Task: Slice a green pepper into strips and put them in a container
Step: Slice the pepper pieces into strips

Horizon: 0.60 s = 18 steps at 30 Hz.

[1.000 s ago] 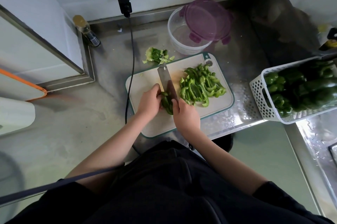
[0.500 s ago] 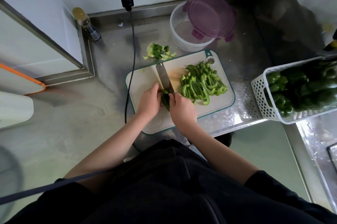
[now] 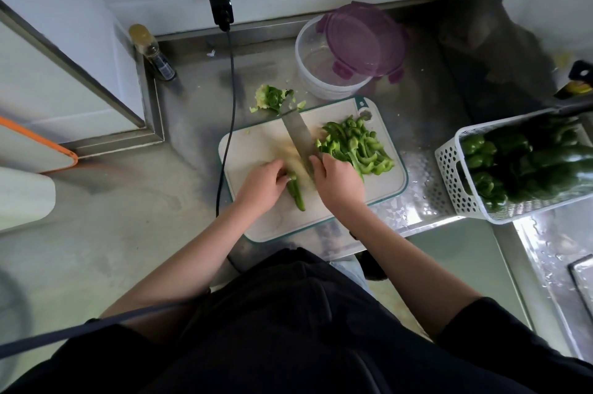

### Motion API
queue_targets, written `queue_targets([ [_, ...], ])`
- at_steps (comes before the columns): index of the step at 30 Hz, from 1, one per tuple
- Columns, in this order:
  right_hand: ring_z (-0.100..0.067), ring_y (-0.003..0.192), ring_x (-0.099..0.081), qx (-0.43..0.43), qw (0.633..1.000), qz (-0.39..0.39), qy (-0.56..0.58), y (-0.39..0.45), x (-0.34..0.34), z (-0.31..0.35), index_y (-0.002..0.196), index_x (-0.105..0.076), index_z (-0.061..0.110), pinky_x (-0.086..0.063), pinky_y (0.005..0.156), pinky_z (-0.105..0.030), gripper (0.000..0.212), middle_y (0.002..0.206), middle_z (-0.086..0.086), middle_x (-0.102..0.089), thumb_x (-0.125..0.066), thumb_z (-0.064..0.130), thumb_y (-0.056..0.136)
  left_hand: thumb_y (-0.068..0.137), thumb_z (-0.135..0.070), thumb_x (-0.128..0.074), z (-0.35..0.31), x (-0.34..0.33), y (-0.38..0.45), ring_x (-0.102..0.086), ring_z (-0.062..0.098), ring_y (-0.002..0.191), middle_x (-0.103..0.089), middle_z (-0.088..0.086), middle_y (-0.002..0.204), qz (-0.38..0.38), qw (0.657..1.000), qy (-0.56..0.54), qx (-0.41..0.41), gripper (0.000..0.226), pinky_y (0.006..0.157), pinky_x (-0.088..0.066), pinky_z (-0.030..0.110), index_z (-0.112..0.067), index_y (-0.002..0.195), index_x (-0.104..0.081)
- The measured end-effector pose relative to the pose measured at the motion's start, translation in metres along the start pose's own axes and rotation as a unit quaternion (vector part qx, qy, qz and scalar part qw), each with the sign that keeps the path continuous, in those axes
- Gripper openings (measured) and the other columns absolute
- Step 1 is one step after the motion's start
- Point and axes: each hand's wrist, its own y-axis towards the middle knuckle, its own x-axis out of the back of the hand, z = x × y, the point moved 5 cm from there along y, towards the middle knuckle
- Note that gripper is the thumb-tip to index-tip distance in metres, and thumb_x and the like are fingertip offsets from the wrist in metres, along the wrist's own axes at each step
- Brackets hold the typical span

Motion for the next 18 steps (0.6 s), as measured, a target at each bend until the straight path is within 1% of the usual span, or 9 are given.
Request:
queue_targets([
  [1, -0.034, 0.069, -0.059, -0.006, 0.999, -0.019, 0.035, -0.005, 0.003, -0.002, 0.087, -0.056, 0.010, -0.043, 0.055, -0.034, 0.039, 0.074, -0.012, -0.062, -0.034, 0.039, 0.101, 0.090, -0.015, -0.059, -0.001, 0.000, 0.002, -0.059, 0.025, 0.078, -0.064, 0.009, 0.087, 0.008, 1.000, 0.003, 0.012, 0.015, 0.068, -0.044, 0.033, -0.004, 0.098, -0.056],
  [2, -0.032, 0.065, -0.057, -0.010, 0.997, -0.036, 0.066, -0.011, 0.006, -0.003, 0.083, -0.054, 0.010, -0.041, 0.053, -0.034, 0.039, 0.069, -0.009, -0.060, -0.035, 0.039, 0.101, 0.088, -0.014, -0.059, -0.001, 0.000, 0.003, -0.057, 0.022, 0.077, -0.061, 0.006, 0.087, 0.019, 0.999, -0.006, 0.026, 0.017, 0.070, -0.044, 0.033, -0.005, 0.101, -0.053],
  [5, -0.025, 0.055, -0.049, -0.023, 0.992, -0.045, 0.116, -0.031, 0.003, -0.003, 0.069, -0.042, 0.014, -0.031, 0.049, -0.030, 0.038, 0.056, 0.001, -0.045, -0.037, 0.036, 0.100, 0.083, -0.003, -0.058, 0.003, 0.000, -0.002, -0.054, 0.022, 0.072, -0.057, 0.008, 0.082, 0.046, 0.996, -0.060, 0.053, 0.023, 0.071, -0.045, 0.033, -0.007, 0.103, -0.047],
  [7, -0.025, 0.056, -0.048, -0.030, 0.991, -0.029, 0.125, -0.041, -0.004, -0.001, 0.069, -0.042, 0.013, -0.032, 0.050, -0.031, 0.038, 0.055, 0.002, -0.043, -0.038, 0.036, 0.100, 0.083, 0.001, -0.055, 0.008, 0.000, -0.009, -0.052, 0.018, 0.069, -0.054, 0.004, 0.079, 0.031, 0.994, -0.086, 0.061, 0.019, 0.065, -0.043, 0.026, -0.007, 0.098, -0.047],
  [9, -0.028, 0.061, -0.053, -0.039, 0.991, -0.017, 0.127, -0.047, -0.011, 0.002, 0.073, -0.044, 0.013, -0.035, 0.053, -0.031, 0.037, 0.060, -0.001, -0.049, -0.037, 0.037, 0.100, 0.086, 0.000, -0.054, 0.012, 0.001, -0.015, -0.049, 0.011, 0.066, -0.050, -0.004, 0.078, 0.008, 0.993, -0.093, 0.066, 0.013, 0.058, -0.037, 0.015, -0.006, 0.095, -0.048],
  [10, -0.030, 0.064, -0.054, -0.040, 0.991, -0.013, 0.126, -0.049, -0.014, 0.002, 0.075, -0.044, 0.013, -0.035, 0.054, -0.032, 0.036, 0.064, -0.005, -0.052, -0.037, 0.037, 0.100, 0.087, -0.001, -0.053, 0.013, 0.000, -0.018, -0.048, 0.009, 0.067, -0.050, -0.005, 0.078, 0.000, 0.993, -0.095, 0.067, 0.011, 0.057, -0.035, 0.013, -0.006, 0.095, -0.049],
  [12, -0.033, 0.067, -0.055, -0.040, 0.992, -0.007, 0.118, -0.050, -0.018, 0.004, 0.076, -0.044, 0.014, -0.035, 0.056, -0.032, 0.036, 0.069, -0.009, -0.055, -0.035, 0.038, 0.100, 0.087, -0.003, -0.054, 0.013, 0.000, -0.020, -0.049, 0.011, 0.069, -0.052, -0.004, 0.080, -0.014, 0.992, -0.110, 0.066, 0.010, 0.059, -0.037, 0.017, -0.005, 0.096, -0.051],
  [15, -0.034, 0.070, -0.056, -0.042, 0.994, -0.002, 0.101, -0.049, -0.022, 0.002, 0.081, -0.049, 0.010, -0.035, 0.056, -0.032, 0.039, 0.074, -0.013, -0.060, -0.033, 0.040, 0.101, 0.087, -0.007, -0.059, 0.010, 0.002, -0.018, -0.053, 0.014, 0.073, -0.057, 0.000, 0.084, -0.023, 0.991, -0.119, 0.064, 0.011, 0.064, -0.039, 0.024, -0.007, 0.097, -0.053],
  [18, -0.035, 0.071, -0.057, -0.042, 0.995, -0.001, 0.095, -0.048, -0.027, -0.001, 0.082, -0.051, 0.008, -0.034, 0.056, -0.032, 0.041, 0.075, -0.014, -0.061, -0.033, 0.040, 0.101, 0.088, -0.010, -0.060, 0.008, 0.003, -0.014, -0.058, 0.021, 0.080, -0.063, 0.007, 0.089, -0.023, 0.990, -0.120, 0.067, 0.010, 0.071, -0.046, 0.031, -0.005, 0.095, -0.056],
])
